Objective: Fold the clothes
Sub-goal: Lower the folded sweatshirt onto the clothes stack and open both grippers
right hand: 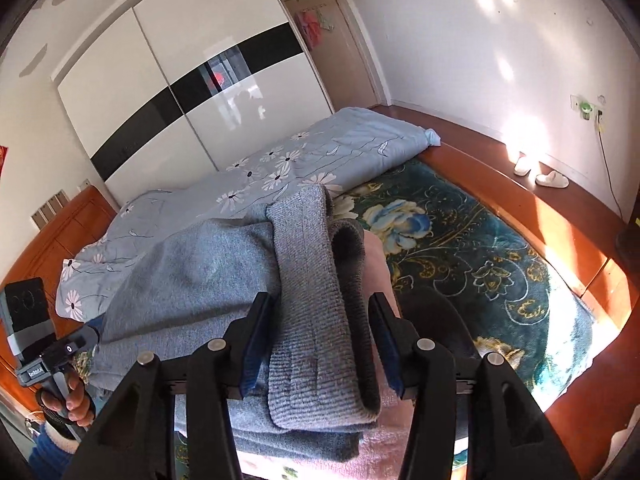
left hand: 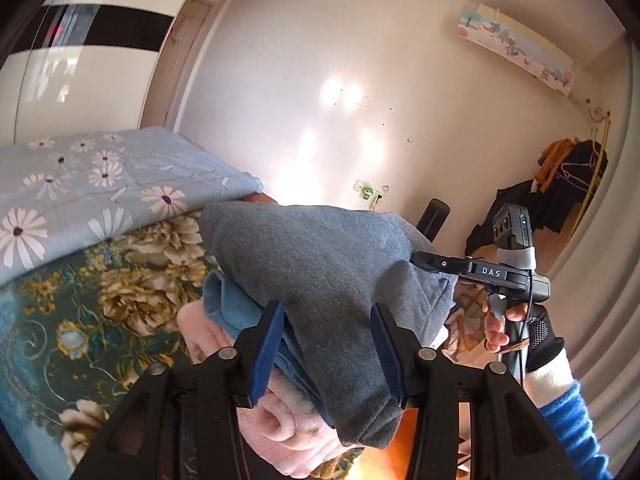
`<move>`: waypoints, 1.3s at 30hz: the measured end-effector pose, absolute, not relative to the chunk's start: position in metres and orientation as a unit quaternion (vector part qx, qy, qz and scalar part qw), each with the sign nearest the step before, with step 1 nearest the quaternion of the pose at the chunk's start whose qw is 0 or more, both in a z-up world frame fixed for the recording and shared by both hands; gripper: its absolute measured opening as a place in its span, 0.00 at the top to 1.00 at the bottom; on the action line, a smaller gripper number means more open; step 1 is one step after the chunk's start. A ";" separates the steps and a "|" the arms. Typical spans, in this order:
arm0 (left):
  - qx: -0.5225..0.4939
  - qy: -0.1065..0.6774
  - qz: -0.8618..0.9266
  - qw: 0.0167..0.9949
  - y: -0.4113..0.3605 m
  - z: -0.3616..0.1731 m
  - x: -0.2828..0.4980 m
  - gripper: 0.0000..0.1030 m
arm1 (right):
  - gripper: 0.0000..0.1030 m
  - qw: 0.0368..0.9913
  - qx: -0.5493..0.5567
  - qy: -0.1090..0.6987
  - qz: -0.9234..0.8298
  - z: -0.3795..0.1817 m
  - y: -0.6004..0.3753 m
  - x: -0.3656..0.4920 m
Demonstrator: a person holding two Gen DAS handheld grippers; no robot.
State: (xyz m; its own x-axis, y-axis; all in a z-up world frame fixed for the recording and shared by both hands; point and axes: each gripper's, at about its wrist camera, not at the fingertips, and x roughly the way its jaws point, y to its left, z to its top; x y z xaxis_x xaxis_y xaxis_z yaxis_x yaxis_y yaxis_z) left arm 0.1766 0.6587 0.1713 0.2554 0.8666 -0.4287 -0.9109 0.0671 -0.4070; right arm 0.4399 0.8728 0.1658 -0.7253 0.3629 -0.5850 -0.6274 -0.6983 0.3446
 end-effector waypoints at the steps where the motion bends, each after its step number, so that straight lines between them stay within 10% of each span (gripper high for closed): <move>1: -0.301 0.040 0.612 0.730 0.658 0.175 0.177 0.52 | 0.50 0.283 -0.245 0.263 0.889 0.168 0.870 0.441; 19: -0.267 0.140 0.617 0.727 0.670 0.163 0.219 0.46 | 0.50 0.320 -0.267 0.112 0.902 0.198 0.825 0.391; 39: -0.246 0.163 0.625 0.723 0.653 0.158 0.238 0.37 | 0.50 0.341 -0.234 0.125 0.902 0.166 0.813 0.426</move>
State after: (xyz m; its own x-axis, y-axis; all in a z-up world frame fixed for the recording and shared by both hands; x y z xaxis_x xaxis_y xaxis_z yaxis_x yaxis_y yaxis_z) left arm 0.2376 0.6526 0.1580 0.1662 0.8234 -0.5425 -0.9835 0.0987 -0.1514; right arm 0.4262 0.8125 0.1661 -0.6582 0.5562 -0.5074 -0.6734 -0.7362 0.0665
